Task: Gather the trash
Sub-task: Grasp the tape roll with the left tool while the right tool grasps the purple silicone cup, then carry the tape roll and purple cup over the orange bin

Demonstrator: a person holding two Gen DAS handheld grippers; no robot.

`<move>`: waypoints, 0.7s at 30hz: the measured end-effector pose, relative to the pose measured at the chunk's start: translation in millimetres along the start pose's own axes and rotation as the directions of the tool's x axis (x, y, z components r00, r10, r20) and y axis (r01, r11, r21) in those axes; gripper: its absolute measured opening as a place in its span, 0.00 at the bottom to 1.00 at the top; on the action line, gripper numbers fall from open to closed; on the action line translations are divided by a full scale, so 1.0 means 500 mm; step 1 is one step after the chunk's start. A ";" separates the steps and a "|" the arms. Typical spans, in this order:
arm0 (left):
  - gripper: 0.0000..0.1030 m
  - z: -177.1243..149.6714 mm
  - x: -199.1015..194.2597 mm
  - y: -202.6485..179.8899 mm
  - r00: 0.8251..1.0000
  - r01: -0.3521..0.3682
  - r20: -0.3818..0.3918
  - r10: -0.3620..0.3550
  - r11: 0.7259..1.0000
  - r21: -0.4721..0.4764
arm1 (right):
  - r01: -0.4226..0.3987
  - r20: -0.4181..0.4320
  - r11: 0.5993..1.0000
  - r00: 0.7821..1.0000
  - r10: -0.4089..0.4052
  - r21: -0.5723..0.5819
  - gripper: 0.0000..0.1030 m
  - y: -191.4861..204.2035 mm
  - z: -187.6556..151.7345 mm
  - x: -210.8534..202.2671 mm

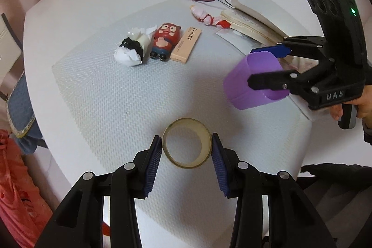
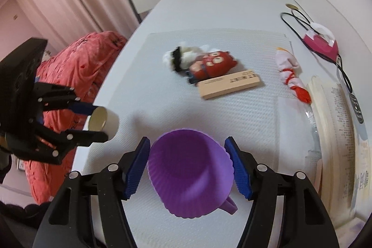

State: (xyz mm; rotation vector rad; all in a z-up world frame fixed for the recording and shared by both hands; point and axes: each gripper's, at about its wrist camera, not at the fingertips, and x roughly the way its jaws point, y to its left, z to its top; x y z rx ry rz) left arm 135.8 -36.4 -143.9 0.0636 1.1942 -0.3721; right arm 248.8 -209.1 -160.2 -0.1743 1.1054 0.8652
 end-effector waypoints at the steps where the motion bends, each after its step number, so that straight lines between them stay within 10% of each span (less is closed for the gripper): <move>1: 0.43 -0.008 -0.003 -0.003 1.000 -0.001 -0.002 0.001 1.000 -0.009 | 0.008 -0.004 1.000 1.000 -0.008 -0.008 0.64 0.001 -0.003 0.001; 21: 0.43 -0.090 -0.106 -0.008 0.996 -0.064 0.058 0.069 0.995 -0.075 | -0.105 -0.029 0.987 0.994 0.102 -0.125 0.63 0.146 0.001 -0.035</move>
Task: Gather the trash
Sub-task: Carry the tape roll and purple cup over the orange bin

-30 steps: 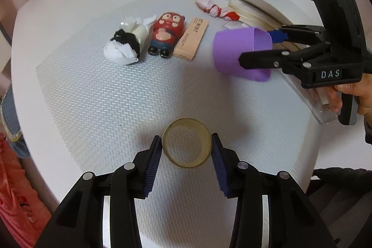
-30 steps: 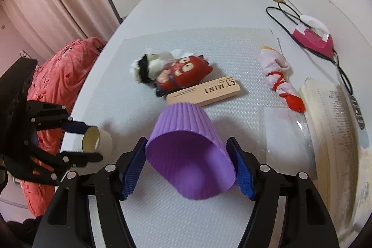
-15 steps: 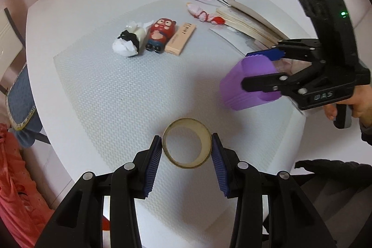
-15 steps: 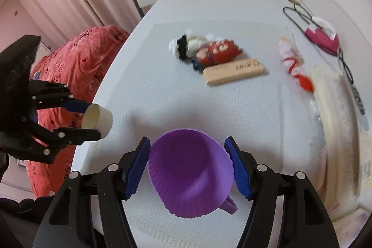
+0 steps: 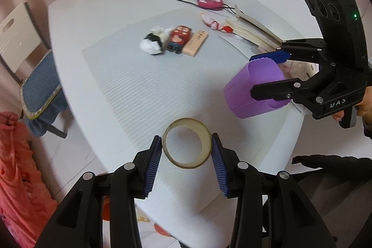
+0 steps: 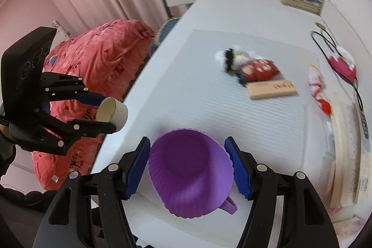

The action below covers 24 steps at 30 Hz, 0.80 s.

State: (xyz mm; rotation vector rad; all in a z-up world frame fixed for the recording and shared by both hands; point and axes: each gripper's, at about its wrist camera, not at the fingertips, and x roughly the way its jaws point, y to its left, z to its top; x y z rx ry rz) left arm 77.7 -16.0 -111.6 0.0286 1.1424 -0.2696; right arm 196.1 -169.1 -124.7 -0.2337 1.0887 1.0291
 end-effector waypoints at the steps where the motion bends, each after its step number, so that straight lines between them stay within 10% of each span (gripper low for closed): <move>1: 0.43 -0.010 -0.011 0.009 1.000 -0.009 0.004 0.009 1.000 -0.011 | -0.004 -0.003 1.000 1.000 0.004 -0.013 0.63 0.013 0.007 0.004; 24: 0.43 -0.258 -0.173 0.272 0.990 -0.133 0.000 0.138 0.952 -0.274 | -0.185 -0.099 0.939 0.982 0.163 -0.290 0.63 0.455 0.187 0.198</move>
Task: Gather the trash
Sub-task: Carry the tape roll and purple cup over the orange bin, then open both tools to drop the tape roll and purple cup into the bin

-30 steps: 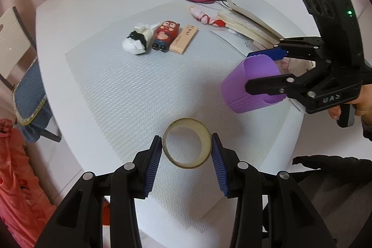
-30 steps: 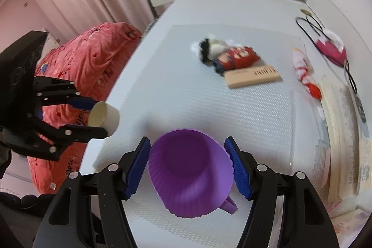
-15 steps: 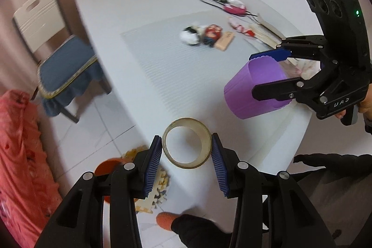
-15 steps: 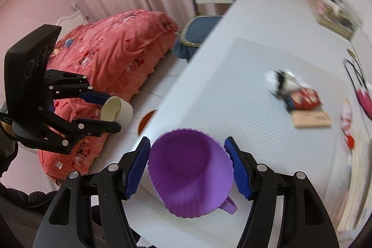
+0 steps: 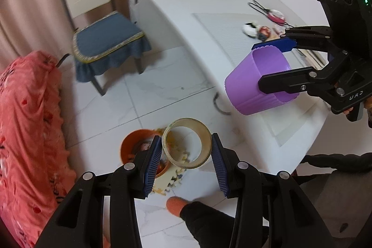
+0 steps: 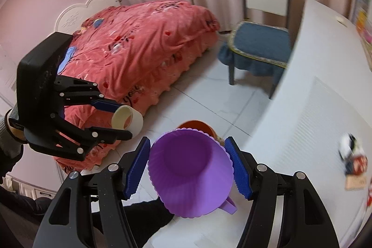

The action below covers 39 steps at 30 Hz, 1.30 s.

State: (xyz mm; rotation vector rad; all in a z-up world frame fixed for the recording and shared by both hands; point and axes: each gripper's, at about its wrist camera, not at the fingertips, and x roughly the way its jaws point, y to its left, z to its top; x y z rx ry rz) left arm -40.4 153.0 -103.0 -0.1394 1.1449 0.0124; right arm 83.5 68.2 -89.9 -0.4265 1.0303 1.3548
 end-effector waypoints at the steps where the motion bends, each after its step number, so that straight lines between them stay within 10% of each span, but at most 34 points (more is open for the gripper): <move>1: 0.43 -0.002 -0.001 0.009 1.000 -0.002 -0.001 0.002 1.000 -0.006 | -0.004 -0.004 1.000 1.000 0.004 -0.010 0.63 0.015 0.015 0.016; 17: 0.43 -0.054 0.071 0.216 0.998 0.024 -0.056 -0.029 0.996 -0.086 | -0.044 -0.063 0.999 0.997 0.046 0.023 0.64 0.100 0.126 0.262; 36: 0.45 -0.104 0.302 0.299 0.979 0.121 -0.150 -0.135 0.988 -0.097 | 0.025 -0.203 0.984 0.979 0.011 0.175 0.64 0.000 0.046 0.555; 39: 0.59 -0.107 0.320 0.301 0.977 0.113 -0.169 -0.127 0.990 -0.088 | 0.029 -0.214 0.982 0.977 0.011 0.185 0.64 -0.007 0.035 0.569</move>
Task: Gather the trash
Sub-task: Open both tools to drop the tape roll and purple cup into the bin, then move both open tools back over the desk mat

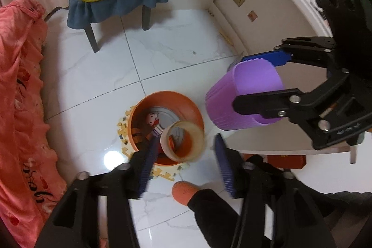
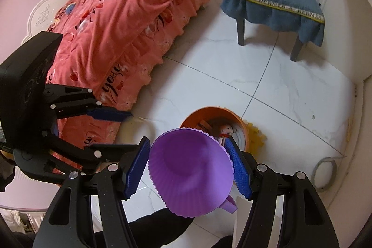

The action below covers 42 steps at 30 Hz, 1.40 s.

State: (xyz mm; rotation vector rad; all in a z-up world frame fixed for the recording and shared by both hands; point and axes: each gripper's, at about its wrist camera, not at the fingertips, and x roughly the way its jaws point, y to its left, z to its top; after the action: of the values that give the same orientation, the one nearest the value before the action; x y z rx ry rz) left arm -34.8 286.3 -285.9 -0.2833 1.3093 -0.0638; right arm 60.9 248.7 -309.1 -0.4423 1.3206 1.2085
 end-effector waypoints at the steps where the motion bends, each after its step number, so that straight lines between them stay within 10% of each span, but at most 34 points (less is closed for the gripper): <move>1: 0.60 0.001 0.003 0.001 1.000 -0.009 -0.003 0.009 1.000 0.003 | 0.000 -0.002 1.000 1.000 0.000 0.004 0.64 -0.002 -0.001 0.003; 42: 0.60 -0.009 -0.027 0.004 0.999 -0.045 -0.022 0.044 0.999 -0.014 | 0.048 -0.076 0.997 0.996 -0.052 -0.062 0.76 0.022 -0.005 0.013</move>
State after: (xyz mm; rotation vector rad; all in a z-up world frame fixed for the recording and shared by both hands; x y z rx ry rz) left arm -42.7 290.3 -274.7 -0.2659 1.3376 -0.0201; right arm 49.2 253.4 -311.4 -0.5667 1.3340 1.2018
